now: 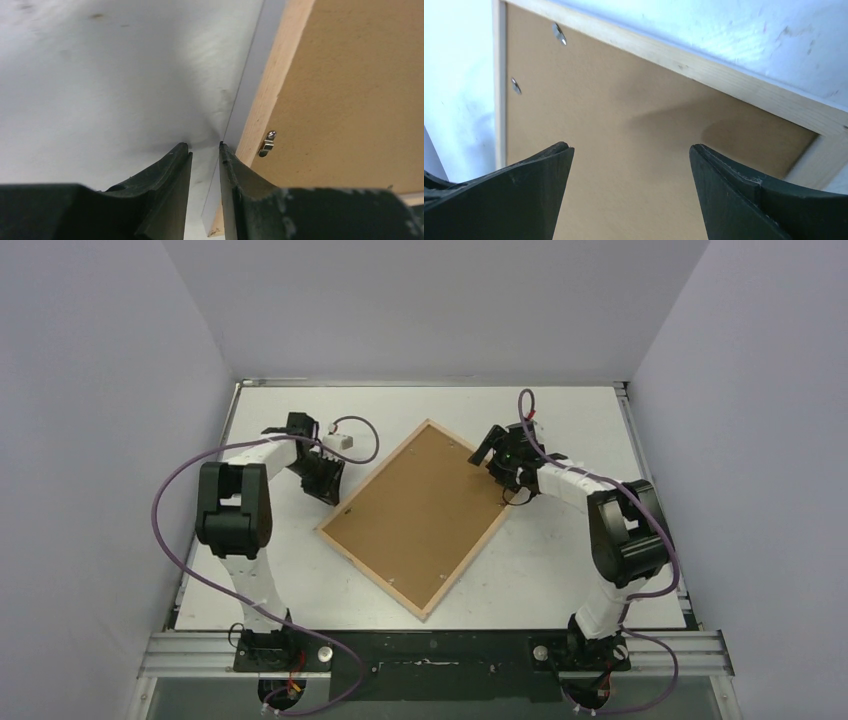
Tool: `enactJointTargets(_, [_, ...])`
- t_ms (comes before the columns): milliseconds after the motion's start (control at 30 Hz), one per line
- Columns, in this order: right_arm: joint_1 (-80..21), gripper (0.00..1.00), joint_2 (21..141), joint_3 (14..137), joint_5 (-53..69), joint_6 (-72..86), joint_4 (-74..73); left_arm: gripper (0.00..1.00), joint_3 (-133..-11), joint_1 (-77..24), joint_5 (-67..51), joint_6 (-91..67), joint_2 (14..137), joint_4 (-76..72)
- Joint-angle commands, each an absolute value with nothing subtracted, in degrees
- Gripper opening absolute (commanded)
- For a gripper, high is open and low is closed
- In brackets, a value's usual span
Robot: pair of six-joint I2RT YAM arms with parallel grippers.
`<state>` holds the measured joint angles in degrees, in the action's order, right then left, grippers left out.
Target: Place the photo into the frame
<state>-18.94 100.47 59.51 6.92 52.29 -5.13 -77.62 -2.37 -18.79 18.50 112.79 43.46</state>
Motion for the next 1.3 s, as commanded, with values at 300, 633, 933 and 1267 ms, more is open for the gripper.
enactJointTargets(300, [-16.3, 0.9, 95.27, 72.82, -2.25, 41.97, -19.76, 0.25, -74.93, -5.35, -28.47, 12.86, 108.41, 44.41])
enactJointTargets(633, [-12.93, 0.9, 82.11, 51.21, -5.54, 46.88, -23.42, 0.24, -75.42, -0.97, -31.86, 14.79, 108.0, 47.24])
enactJointTargets(933, [-13.01, 0.9, 82.83, 42.57, 4.81, 51.26, -12.18, 0.21, -74.17, -0.34, -33.18, 17.14, 109.59, 48.05])
enactJointTargets(1267, [-12.45, 0.9, 93.69, 49.03, 9.53, 56.85, -1.44, 0.2, -73.64, -0.52, -33.92, 15.81, 110.13, 46.74])
